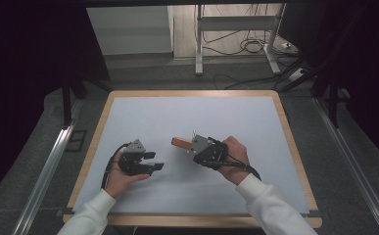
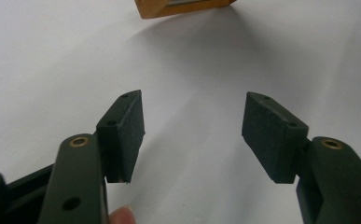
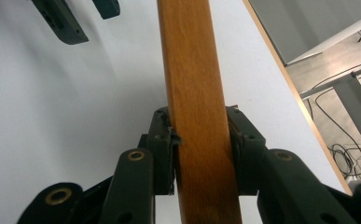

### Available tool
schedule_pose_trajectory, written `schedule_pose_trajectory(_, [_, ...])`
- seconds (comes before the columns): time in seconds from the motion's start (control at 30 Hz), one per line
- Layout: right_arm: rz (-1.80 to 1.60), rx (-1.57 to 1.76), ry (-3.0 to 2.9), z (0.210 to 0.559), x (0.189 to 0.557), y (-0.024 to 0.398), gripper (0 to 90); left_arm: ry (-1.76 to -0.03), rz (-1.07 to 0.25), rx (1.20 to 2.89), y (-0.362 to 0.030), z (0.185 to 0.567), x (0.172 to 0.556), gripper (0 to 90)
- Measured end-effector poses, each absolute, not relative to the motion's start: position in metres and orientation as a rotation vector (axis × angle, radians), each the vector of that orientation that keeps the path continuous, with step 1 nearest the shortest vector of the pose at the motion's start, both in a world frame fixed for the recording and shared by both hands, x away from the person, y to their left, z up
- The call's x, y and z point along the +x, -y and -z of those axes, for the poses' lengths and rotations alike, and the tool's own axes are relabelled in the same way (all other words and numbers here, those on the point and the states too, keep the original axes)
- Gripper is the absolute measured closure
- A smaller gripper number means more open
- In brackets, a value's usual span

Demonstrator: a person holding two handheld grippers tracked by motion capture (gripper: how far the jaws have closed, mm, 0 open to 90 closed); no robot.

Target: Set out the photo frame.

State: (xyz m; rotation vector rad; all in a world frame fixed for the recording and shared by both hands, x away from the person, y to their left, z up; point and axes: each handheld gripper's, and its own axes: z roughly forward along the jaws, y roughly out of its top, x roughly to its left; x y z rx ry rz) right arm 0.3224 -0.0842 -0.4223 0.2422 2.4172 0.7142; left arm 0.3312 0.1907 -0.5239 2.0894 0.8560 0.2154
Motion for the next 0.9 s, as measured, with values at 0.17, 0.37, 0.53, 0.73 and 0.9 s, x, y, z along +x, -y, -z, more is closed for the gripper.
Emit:
schedule_pose_trajectory(0.17, [-0.690,0.228,-2.425,0.418,0.328,0.077,68.2,-0.864,-0.215,2.083,-0.191,0.525,0.332,38.8])
schedule_pose_trajectory(0.37, [-0.689,0.222,-2.441,0.414,0.334,0.073,68.8,-0.879,-0.213,2.075,-0.194,0.527,0.332,39.0])
schedule_pose_trajectory(0.53, [-0.719,0.223,-2.458,0.407,0.334,0.074,68.8,-0.882,-0.213,2.079,-0.193,0.528,0.332,38.9])
schedule_pose_trajectory(0.73, [-0.769,0.205,-2.487,0.400,0.324,0.079,68.8,-0.884,-0.217,2.081,-0.193,0.528,0.332,38.9])
schedule_pose_trajectory(0.9, [-0.828,0.174,-2.512,0.394,0.311,0.085,68.7,-0.887,-0.221,2.080,-0.192,0.529,0.332,38.8])
